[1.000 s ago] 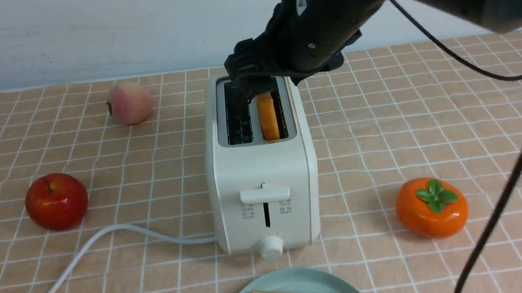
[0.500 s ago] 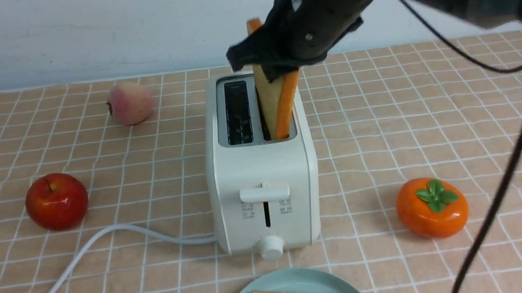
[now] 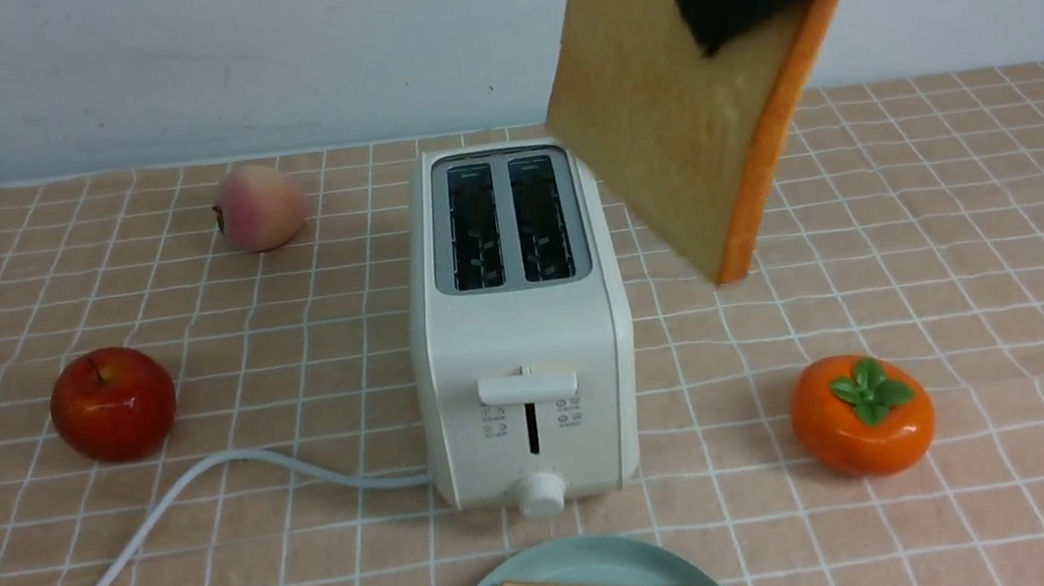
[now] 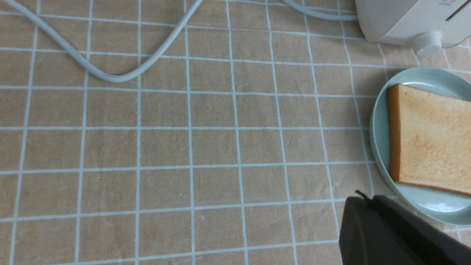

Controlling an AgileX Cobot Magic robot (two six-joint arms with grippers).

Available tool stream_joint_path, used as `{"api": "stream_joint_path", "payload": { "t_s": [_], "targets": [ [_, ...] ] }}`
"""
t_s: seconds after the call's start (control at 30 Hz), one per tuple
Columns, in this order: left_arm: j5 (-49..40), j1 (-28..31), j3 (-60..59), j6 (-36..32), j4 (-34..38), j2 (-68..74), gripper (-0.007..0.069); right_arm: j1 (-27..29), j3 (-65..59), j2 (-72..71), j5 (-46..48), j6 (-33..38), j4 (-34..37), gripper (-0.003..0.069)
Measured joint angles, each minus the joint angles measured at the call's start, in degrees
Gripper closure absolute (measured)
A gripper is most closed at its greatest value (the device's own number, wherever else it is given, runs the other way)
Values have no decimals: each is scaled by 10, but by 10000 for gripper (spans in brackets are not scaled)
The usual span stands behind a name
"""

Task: Take toasted bread from bread machine on light coffee tablecloth place on plate.
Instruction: 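Place the held slice of bread on top of the slice on the plate with the right gripper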

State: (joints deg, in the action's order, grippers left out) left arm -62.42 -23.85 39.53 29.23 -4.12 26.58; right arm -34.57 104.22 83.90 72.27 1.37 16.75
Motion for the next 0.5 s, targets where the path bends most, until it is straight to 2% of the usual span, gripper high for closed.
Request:
{"api": "stream_joint_path", "payload": {
  "t_s": [0.07,0.1,0.2,0.27,0.37,0.5],
  "targets": [
    [0,0,0,-1,0,0,638,0,-32,-4,0,15,32,543],
    [0,0,0,-1,0,0,638,0,-100,-8,1,53,86,543],
    [0,0,0,-1,0,0,638,0,-171,-5,-2,105,140,543],
    [0,0,0,-1,0,0,638,0,-256,8,-19,168,192,543],
    [1,0,0,-4,-1,0,638,0,-319,27,-67,202,223,543],
    [4,0,0,-16,-1,0,638,0,-358,58,-146,211,241,543]
  ]
}}
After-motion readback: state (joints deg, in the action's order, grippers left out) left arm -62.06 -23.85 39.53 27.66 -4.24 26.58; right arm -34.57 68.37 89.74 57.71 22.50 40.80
